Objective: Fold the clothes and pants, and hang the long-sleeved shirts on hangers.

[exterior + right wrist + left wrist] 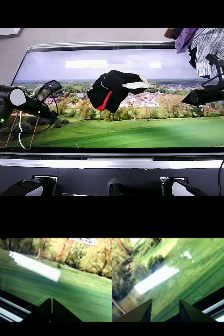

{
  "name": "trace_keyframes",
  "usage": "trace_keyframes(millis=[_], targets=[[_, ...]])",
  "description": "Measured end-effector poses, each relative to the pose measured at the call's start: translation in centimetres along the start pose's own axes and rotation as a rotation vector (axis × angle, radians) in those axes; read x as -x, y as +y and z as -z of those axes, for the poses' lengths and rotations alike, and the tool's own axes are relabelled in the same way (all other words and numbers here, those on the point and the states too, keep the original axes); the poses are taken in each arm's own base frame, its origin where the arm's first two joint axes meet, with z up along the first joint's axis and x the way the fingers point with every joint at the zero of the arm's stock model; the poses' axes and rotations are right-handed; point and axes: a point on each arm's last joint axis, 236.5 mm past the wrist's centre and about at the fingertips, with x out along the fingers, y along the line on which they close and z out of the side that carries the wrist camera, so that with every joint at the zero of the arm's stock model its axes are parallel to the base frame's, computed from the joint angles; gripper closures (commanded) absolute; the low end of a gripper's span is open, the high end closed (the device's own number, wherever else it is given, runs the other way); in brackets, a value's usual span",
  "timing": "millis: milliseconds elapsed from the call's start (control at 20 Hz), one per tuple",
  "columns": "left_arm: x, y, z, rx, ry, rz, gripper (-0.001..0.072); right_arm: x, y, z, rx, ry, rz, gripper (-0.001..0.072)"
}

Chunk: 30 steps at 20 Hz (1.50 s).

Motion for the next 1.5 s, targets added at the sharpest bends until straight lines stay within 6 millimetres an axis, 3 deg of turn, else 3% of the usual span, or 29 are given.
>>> trace_keyframes(millis=[850,1200,1250,1300,1350,1500], targets=[[0.0,0.2,-0.4,0.002,-0.017,-0.009,0.0318,0.0,0.0,0.0,0.003,-0.001,0.0,0.062],[-0.2,-0.2,-1.4,0.117,-0.057,0.013,0.0307,0.0,0.0,0.0,0.003,-0.001,0.0,0.062],[-0.2,-0.1,-1.8,0.145,-0.079,0.007,0.0291,0.0,0.0,0.0,0.003,-0.001,0.0,0.062],[-0.3,0.1,-2.4,0.184,-0.103,0.002,0.0023,0.0,0.0,0.0,0.003,0.0,0.0,0.062],[-0.4,0.5,-3.1,0.249,-0.136,-0.006,-0.0013,0.0,0.0,0.0,0.002,-0.001,0.0,0.062],[-1.1,1.7,-5.9,0.549,-0.262,0.007,-0.0013,0.0,0.0,0.0,0.0,-0.001,0.0,0.062]])
